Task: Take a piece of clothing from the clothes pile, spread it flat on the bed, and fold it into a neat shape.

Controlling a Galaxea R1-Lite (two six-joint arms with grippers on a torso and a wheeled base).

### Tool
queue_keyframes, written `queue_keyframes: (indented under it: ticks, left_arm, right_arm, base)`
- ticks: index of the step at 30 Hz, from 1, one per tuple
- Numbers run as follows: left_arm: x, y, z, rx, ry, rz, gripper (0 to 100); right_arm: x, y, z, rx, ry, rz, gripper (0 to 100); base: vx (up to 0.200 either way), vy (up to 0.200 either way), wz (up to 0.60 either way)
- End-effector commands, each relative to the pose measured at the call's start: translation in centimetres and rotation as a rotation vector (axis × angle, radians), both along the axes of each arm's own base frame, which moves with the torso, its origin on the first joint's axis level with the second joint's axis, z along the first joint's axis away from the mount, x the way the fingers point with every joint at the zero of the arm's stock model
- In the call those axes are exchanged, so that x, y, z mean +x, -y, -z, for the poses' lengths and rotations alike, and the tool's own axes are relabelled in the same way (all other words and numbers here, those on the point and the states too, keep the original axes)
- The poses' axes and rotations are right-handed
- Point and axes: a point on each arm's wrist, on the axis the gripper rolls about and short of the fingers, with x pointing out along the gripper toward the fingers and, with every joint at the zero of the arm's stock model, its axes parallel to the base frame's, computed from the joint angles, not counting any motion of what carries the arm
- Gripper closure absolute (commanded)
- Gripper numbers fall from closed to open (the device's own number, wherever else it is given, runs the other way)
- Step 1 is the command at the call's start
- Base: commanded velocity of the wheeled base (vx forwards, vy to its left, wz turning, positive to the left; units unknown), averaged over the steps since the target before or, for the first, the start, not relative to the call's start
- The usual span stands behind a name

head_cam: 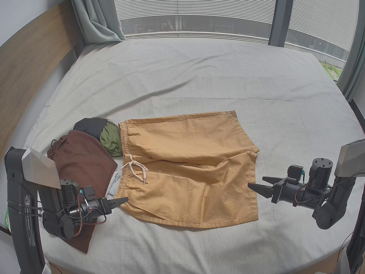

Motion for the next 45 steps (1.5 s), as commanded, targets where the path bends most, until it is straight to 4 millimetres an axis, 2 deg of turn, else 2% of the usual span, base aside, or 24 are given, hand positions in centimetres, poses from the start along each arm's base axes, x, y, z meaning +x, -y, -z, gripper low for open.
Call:
queue_keyframes:
  ticks: [1,9,19,28,45]
  left_arm:
    - [0.2,0.0,0.3,-0.001,-0.001,0.003,100]
    - [0.2,-0.1,0.5,0.001,-0.002,0.001,100]
    - [0.0,-0.4,-1.2,0.006,0.038,-0.007,100]
    - [-0.2,-0.3,-1.3,0.006,0.038,-0.004,100]
    - [-0.2,-0.3,-1.2,0.007,0.035,-0.001,100]
  right_arm:
    - [-0.1,0.0,0.1,-0.005,-0.003,-0.002,0]
    - [-1.3,0.5,0.8,-0.024,-0.049,-0.015,0]
    - [-1.0,2.2,4.4,-0.021,-0.184,0.006,0]
    - [-1.3,2.2,6.7,-0.028,-0.269,0.001,0]
    - [-2.1,1.0,9.2,-0.073,-0.341,-0.059,0]
  base:
    - [0.000,0.000,0.00]
    - [0.000,0.000,0.00]
    - [0.000,0.000,0.00]
    - [0.000,0.000,0.00]
    - [0.000,0.000,0.00]
